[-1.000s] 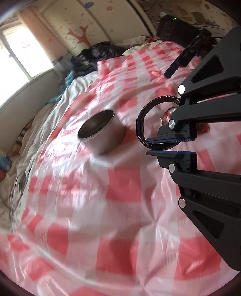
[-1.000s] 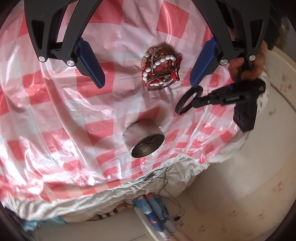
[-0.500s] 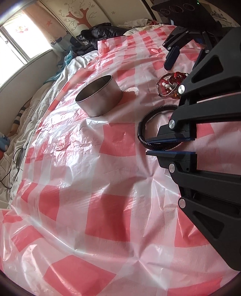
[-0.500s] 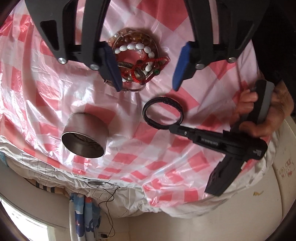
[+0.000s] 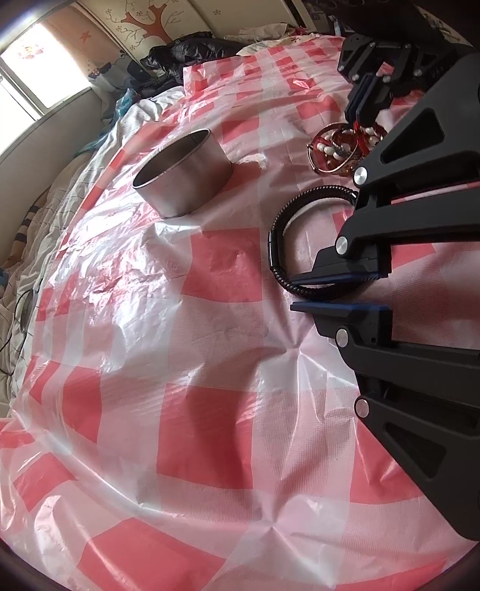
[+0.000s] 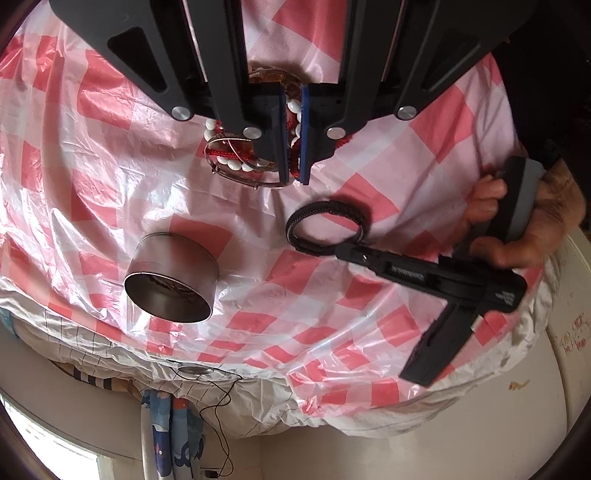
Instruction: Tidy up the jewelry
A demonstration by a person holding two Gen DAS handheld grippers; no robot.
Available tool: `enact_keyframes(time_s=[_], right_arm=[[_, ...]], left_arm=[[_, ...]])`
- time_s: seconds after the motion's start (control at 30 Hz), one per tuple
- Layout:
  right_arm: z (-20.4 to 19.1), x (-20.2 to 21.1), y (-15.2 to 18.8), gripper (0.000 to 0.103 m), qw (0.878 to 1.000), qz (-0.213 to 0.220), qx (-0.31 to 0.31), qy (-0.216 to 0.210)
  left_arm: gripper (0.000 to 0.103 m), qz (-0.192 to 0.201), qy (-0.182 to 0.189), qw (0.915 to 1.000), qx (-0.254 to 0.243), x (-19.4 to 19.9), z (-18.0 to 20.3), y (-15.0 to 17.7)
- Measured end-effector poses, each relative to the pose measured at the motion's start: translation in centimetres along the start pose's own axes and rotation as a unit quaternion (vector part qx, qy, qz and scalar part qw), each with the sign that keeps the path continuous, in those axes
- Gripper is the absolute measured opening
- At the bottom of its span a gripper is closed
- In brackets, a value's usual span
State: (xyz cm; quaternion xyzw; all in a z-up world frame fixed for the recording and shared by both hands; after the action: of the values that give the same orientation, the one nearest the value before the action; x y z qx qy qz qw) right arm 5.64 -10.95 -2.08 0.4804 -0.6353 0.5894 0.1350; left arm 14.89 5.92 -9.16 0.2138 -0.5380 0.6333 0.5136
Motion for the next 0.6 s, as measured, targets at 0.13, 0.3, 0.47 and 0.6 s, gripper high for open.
enact_keyframes(time_s=[0.13,0.3,0.47,0.6], right_arm=[[0.6,0.7,-0.4,0.006,0.999,0.007,-0.031,-0.03],[1.6,1.9,-1.1,0.006,0.995,0.024,-0.073,-0.069],[3.0,3.2,-1.7,0.006,0.989,0.047,-0.108,-0.084],[3.7,3.9,-2.0,0.006,0.987,0.061,-0.122,-0.082]], left_arm=[[0.009,-0.005,-0.012,0.9998,-0.014,-0.3,0.5,0.0],[0.008,0.009,-0.01,0.9995,-0.029,0.4,1.2,-0.3],[0.008,0.033,0.0,0.9991,-0.026,2.0,1.5,-0.9],[0.008,0.039,0.004,0.999,-0.022,2.4,1.4,-1.0]])
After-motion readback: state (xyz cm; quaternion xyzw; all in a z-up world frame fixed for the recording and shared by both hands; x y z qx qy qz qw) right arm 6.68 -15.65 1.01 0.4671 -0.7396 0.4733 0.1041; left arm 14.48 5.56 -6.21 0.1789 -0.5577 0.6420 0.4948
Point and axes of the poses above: each gripper's, at about its wrist camera, not at the fingertips, and x roughly against the way its jaws point, z to its right, y to its underside, the point moved 3 cm from there along -x, roughly the way its jaws point, and after that the axes turned 12 degrees about -x, right-handed, at the moved point
